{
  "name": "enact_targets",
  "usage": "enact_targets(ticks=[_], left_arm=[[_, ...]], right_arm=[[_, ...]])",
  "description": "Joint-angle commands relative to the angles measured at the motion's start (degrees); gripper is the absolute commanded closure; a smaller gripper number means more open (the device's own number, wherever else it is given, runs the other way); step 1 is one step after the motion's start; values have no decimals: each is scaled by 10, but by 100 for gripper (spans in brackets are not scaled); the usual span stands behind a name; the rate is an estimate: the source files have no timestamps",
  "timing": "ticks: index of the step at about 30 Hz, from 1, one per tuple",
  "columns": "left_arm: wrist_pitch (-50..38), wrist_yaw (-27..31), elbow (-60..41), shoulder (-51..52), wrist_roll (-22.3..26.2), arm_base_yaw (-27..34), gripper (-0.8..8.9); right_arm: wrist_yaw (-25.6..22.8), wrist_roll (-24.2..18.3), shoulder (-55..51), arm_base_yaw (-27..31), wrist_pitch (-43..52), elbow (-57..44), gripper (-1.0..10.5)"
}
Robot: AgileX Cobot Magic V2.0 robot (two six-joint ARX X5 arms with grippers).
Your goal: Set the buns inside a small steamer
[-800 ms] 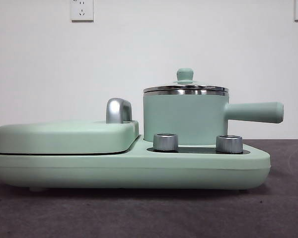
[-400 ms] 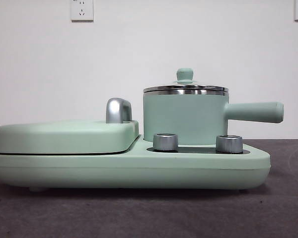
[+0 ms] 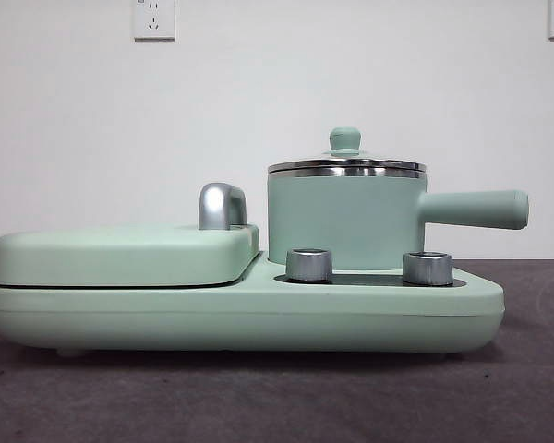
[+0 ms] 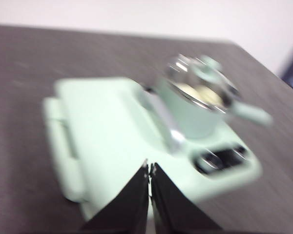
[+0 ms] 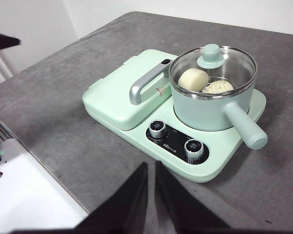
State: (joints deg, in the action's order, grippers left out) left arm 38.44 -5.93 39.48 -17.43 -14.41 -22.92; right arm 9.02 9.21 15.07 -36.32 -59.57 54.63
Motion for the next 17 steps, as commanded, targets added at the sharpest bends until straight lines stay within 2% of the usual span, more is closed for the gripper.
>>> enact_targets(ticks=[1, 5, 10, 13, 17], left_arm=[[-70, 1, -72, 45, 0, 58, 806], [-187, 1, -193, 109, 8, 129, 806], [-336, 2, -336, 162, 9, 175, 806], [-374, 3, -386, 172, 10, 195, 806], [-343, 6, -387, 172, 54, 219, 806]], right_arm=[[0, -5, 1, -3, 5, 5, 924], [0, -5, 1, -3, 5, 5, 924], [0, -5, 1, -3, 5, 5, 924], [0, -5, 1, -3, 5, 5, 924], [0, -5, 1, -3, 5, 5, 924]])
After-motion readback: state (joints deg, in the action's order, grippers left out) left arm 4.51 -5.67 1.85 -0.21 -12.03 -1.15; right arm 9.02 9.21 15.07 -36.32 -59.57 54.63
